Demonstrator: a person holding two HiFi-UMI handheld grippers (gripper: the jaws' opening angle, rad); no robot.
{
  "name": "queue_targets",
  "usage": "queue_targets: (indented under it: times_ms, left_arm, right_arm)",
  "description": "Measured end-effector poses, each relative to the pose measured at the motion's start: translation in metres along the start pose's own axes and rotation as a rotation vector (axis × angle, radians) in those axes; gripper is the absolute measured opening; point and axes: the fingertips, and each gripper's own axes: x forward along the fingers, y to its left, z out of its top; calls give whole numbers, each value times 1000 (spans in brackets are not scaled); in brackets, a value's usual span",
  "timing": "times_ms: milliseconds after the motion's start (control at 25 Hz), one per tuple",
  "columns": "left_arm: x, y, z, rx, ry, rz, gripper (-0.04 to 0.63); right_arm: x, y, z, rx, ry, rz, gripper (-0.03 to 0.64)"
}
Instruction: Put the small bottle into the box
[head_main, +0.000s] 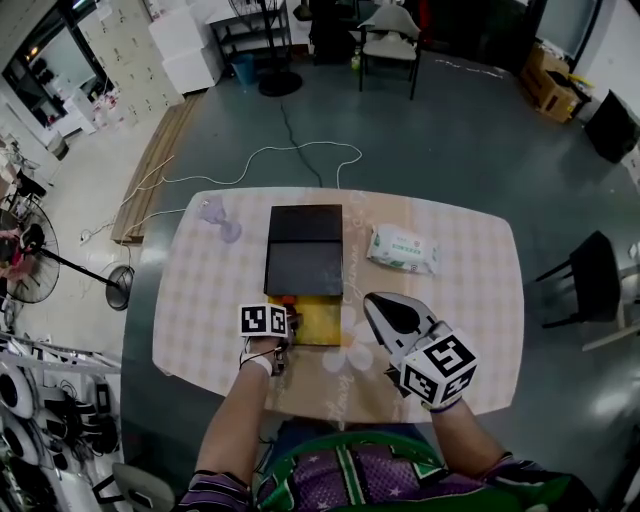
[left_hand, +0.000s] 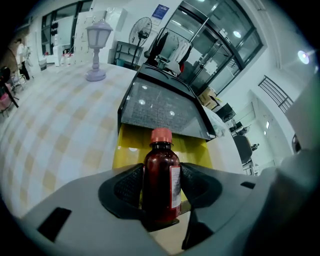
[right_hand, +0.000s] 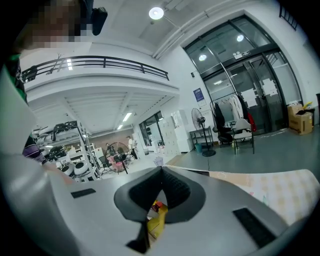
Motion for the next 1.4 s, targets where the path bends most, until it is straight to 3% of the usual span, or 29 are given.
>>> queue_targets:
  times_ms: [320, 760, 1400]
  left_arm:
    - [-6, -2, -1, 23, -29, -7, 276]
    - [-28, -4, -7, 57, -89, -68, 276]
    - [-110, -10, -27, 108, -200, -191, 273]
  right_arm:
    - [-6, 2, 2, -2, -12, -15, 6]
    - [-17, 25, -3, -16, -32, -62, 6]
    - [-62, 75, 29, -31, -112, -238, 6]
